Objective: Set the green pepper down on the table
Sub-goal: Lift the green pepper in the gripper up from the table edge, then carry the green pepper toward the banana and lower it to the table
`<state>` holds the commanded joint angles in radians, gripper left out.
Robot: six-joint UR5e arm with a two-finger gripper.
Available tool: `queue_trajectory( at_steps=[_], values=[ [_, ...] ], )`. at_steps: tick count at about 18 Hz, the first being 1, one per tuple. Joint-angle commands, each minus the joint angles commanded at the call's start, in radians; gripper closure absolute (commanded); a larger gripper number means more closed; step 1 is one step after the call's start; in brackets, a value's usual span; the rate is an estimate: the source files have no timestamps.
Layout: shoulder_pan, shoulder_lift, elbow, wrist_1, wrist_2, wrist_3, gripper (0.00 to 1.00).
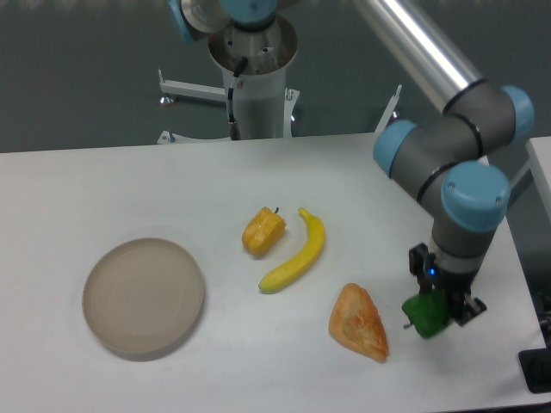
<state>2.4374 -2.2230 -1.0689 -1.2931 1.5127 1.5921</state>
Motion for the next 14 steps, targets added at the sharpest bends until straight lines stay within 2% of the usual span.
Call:
queue_trajectory(
  at_steps=[6,9,14],
  values=[
    [0.075,0.097,-0.187,0.018,-0.011,0.167,0.59],
    [0.101,0.117,-0.235,0.018,-0.043,0.229,0.58],
    [0.146,0.134,-0.312,0.018,-0.121,0.232,0.59]
  ],
)
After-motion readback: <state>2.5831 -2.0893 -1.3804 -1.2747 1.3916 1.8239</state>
